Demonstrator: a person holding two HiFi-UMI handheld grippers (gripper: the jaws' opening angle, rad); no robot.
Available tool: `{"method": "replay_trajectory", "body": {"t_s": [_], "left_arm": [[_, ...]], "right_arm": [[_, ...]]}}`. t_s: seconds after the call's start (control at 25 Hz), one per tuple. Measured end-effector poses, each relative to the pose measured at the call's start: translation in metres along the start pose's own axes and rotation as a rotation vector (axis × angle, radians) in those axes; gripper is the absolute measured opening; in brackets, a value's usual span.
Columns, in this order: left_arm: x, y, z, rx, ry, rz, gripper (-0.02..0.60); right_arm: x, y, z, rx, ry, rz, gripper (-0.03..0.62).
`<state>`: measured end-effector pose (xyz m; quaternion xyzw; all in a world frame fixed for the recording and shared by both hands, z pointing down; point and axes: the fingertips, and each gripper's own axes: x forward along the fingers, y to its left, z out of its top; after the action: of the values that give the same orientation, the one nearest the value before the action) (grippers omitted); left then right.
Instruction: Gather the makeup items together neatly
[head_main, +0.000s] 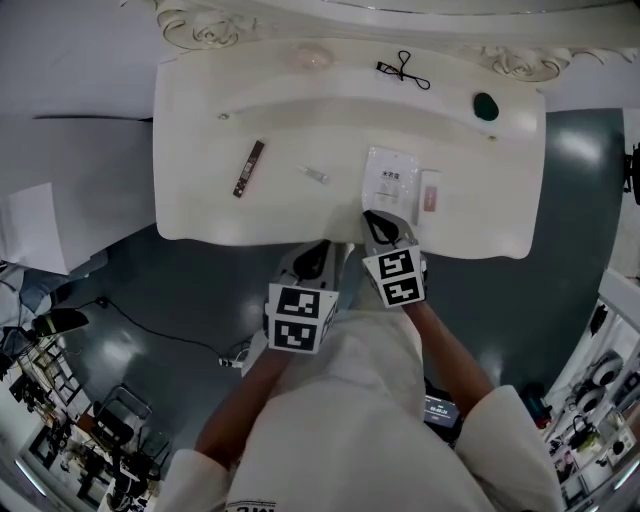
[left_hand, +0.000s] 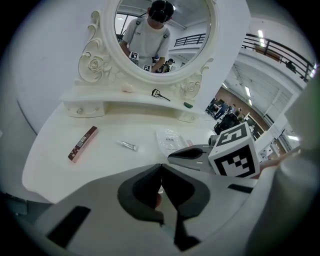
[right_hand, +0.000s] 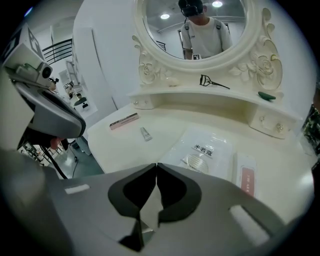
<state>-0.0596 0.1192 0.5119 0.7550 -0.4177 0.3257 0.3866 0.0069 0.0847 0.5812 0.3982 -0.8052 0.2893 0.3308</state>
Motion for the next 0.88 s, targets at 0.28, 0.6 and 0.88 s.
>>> {"method": "replay_trajectory", "body": {"t_s": [0.28, 0.6, 0.88], "left_arm": [[0.001, 0.003, -0.004, -0.009, 0.003, 0.005, 0.010], [0.001, 0.004, -0.005, -0.015, 0.000, 0.009, 0.010], [0.001, 0.004, -0.009, -0.018, 0.001, 0.010, 0.011]], "right_arm": [[0.005, 0.005, -0.004, -0.049, 0.022, 0.024, 0.008], [0.008, 0.009, -0.010, -0.142, 0.058, 0.030, 0.015], [0.008, 0.016, -0.015, -0.166, 0.082, 0.052, 0.070]]}}
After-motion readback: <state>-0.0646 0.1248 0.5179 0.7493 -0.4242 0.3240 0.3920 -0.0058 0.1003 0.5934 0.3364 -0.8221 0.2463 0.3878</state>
